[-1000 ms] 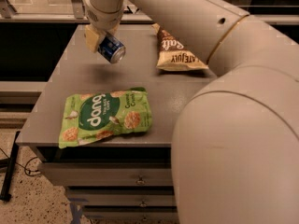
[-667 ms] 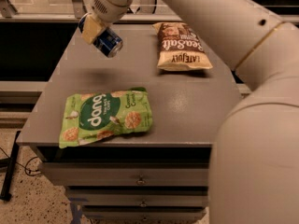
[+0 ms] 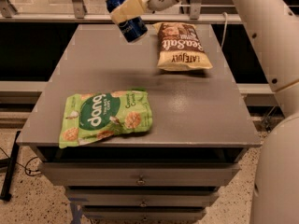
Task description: Place pepsi can upright
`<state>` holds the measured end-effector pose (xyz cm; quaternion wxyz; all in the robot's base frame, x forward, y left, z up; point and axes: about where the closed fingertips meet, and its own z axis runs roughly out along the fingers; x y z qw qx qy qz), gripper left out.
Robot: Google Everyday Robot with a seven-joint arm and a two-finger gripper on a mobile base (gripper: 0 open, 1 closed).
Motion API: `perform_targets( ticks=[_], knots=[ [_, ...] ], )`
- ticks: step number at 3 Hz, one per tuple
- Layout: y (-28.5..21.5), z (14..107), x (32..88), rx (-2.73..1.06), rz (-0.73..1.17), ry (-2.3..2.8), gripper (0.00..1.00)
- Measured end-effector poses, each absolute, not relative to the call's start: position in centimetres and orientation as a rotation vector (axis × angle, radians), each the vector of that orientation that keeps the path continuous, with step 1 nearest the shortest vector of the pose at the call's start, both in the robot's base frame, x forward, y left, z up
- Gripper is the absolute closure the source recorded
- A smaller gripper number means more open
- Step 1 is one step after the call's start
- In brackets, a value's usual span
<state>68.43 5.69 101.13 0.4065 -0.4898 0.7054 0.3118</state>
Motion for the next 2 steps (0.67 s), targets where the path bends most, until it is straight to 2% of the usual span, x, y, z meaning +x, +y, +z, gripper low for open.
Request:
perform_targets(
  ticks=[2],
  knots=[
    [-6.0, 99.1, 65.7, -1.272, 0.880, 1.482, 1.00]
  ],
)
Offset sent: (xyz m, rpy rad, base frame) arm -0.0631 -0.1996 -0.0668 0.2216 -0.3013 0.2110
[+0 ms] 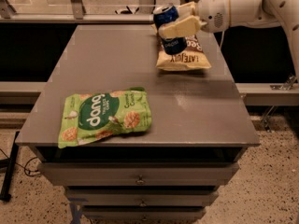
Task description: Place pepsi can upright
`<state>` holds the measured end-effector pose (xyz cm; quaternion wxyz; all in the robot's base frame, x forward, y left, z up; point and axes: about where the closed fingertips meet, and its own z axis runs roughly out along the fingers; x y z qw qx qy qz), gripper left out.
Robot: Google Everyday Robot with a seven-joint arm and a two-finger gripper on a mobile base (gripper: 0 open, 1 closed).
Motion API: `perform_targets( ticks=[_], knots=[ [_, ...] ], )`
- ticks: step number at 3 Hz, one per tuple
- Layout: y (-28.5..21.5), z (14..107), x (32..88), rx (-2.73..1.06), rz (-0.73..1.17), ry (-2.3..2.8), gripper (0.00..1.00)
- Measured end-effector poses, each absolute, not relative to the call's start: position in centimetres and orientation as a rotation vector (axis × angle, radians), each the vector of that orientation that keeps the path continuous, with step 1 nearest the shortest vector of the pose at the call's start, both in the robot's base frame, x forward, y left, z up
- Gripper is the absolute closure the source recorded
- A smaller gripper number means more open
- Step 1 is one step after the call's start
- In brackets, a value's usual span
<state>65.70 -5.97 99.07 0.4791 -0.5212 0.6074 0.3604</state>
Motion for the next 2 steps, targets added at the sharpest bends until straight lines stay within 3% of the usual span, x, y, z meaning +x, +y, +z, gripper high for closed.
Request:
perform_targets(
  ticks=[2],
  knots=[
    [-13.9, 93.6, 61.0, -1.216, 0.901, 1.333, 1.00]
  ],
)
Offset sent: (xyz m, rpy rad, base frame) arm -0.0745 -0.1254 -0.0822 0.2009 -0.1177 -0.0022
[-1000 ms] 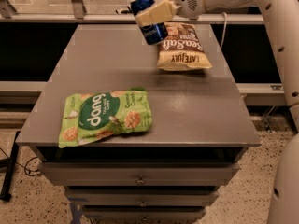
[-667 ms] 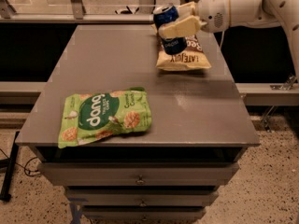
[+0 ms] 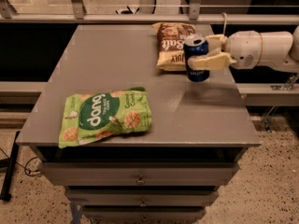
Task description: Place pepsi can upright
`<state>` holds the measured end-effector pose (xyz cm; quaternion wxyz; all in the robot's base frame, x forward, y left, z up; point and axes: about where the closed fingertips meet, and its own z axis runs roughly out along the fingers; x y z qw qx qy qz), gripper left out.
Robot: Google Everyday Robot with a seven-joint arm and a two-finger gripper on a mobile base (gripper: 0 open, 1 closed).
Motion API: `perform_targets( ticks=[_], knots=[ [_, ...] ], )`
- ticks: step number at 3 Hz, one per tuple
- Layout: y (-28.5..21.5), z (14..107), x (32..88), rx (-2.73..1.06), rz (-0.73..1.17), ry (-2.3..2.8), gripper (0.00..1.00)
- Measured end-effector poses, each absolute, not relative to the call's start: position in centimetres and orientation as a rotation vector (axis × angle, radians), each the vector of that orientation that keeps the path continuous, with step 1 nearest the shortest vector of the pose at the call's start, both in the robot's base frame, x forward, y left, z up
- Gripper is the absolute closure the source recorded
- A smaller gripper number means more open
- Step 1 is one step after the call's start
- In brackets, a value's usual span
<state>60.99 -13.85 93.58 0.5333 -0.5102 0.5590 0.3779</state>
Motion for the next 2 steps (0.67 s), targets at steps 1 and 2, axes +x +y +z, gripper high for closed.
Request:
perform_targets(
  ticks=[1, 2],
  knots=[
    [-16.0, 92.1, 59.7, -1.173, 0.912, 1.297, 1.00],
    [-17.9, 90.5, 58.9, -1.140, 0.912, 1.294, 0.83]
  ],
)
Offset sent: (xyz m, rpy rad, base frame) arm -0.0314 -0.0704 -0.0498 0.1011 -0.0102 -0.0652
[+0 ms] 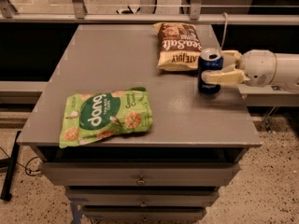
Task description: Place pepsi can upright
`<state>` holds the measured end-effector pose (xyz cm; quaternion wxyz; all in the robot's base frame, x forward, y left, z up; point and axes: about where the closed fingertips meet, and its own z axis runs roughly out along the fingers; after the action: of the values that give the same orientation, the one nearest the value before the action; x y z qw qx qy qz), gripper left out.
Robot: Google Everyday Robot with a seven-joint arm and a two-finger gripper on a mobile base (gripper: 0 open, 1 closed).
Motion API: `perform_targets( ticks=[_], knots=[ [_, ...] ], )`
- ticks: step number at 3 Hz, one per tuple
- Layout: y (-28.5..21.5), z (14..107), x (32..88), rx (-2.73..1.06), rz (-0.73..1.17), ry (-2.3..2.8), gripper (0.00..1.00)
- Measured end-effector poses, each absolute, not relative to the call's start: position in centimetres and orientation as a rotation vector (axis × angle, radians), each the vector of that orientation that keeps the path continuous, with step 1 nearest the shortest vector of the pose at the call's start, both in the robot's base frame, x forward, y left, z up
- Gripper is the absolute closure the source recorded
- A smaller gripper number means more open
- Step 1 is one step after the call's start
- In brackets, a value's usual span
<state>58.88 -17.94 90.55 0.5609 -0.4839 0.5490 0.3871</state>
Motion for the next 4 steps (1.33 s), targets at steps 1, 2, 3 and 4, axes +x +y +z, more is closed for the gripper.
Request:
perform_targets(
  ticks=[1, 2, 3, 4],
  knots=[
    [-19.1, 89.2, 58.4, -1.111, 0.916, 1.305, 0.60],
    [-20.0, 88.5, 58.0, -1.089, 0.916, 1.318, 0.36],
    [-20.7, 88.1, 57.8, -1.075, 0.912, 1.336, 0.13],
    [-21.5, 87.9, 57.6, -1.077, 0.899, 1.358, 0.00]
  ],
)
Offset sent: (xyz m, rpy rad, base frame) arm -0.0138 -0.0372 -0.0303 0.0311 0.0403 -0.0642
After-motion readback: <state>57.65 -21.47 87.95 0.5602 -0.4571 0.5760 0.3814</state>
